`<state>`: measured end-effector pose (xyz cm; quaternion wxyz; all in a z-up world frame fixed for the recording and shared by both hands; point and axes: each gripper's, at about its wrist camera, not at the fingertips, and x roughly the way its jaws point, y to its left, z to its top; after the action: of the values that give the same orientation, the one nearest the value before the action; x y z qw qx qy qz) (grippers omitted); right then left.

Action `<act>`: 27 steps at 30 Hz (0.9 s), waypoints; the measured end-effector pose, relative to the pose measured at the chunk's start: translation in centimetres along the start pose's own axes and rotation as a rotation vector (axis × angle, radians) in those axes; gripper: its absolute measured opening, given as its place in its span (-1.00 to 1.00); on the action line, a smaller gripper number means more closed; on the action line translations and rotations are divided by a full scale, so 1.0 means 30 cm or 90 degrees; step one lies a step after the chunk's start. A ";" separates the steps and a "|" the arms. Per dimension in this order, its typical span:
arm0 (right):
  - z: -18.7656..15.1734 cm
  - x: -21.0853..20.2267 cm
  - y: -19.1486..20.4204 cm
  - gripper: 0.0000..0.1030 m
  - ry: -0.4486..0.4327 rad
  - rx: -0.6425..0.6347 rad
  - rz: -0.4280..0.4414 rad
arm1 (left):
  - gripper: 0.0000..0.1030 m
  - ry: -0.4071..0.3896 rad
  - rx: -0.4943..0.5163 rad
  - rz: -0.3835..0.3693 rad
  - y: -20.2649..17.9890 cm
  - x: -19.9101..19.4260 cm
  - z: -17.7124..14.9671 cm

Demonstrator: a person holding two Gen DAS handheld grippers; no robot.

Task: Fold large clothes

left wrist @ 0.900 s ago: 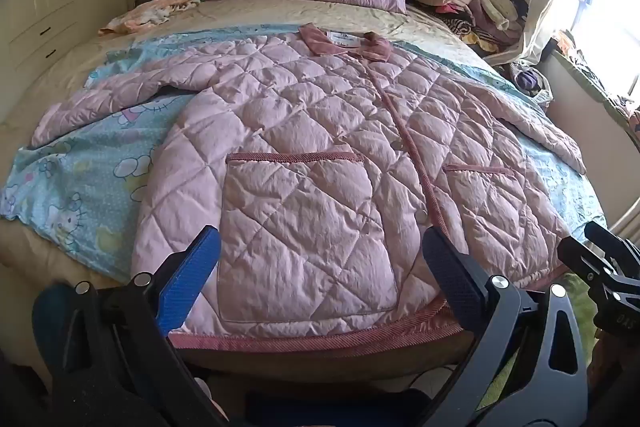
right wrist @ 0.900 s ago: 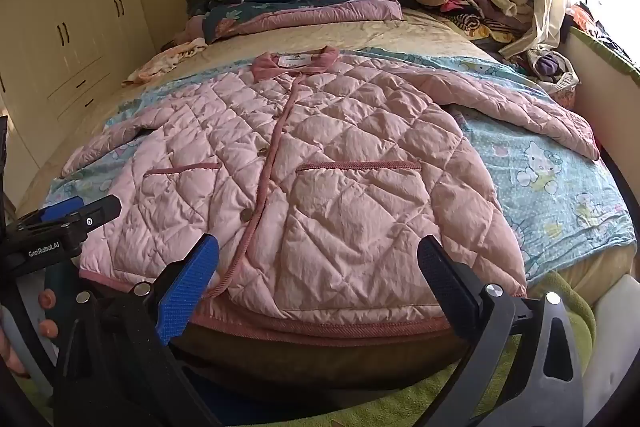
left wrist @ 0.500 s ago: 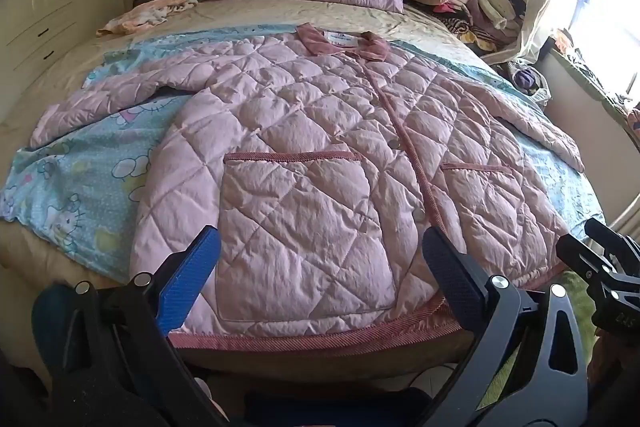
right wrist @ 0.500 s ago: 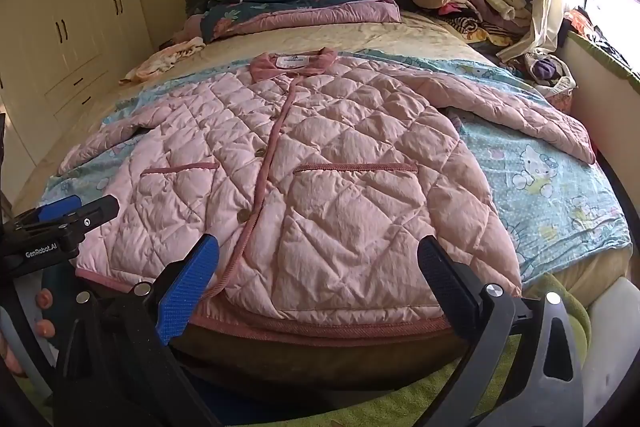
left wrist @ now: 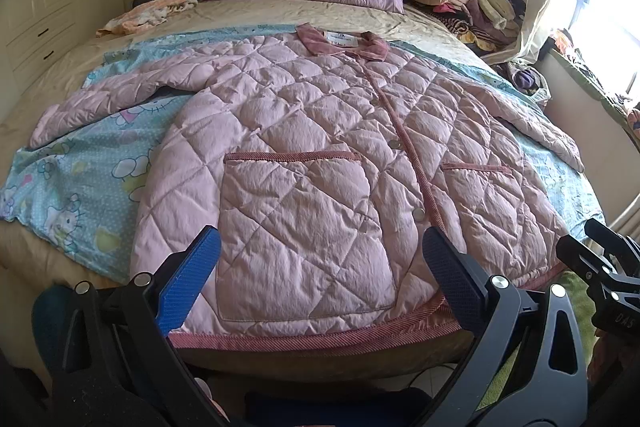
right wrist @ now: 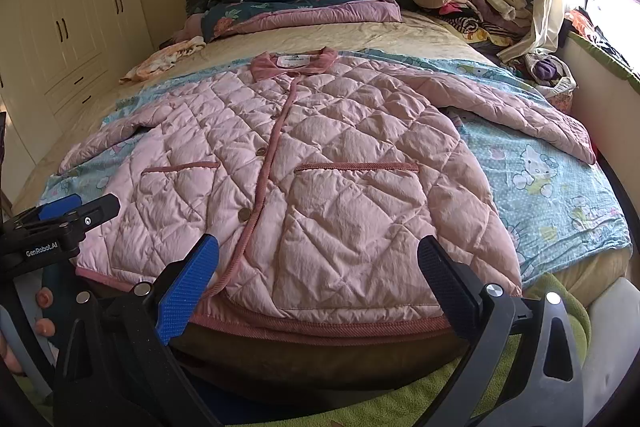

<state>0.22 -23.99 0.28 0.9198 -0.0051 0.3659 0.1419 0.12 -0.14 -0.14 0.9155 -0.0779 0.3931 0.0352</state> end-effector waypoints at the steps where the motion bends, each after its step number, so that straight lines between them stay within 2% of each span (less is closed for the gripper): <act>1: 0.001 0.002 0.001 0.92 0.001 0.000 -0.001 | 0.84 0.000 0.000 0.000 -0.001 0.001 0.000; 27: -0.001 0.007 0.006 0.92 0.005 -0.004 0.000 | 0.84 -0.001 0.002 0.000 0.000 -0.002 0.000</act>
<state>0.30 -23.78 0.15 0.9184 -0.0084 0.3688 0.1430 0.08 -0.13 -0.08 0.9160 -0.0766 0.3923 0.0351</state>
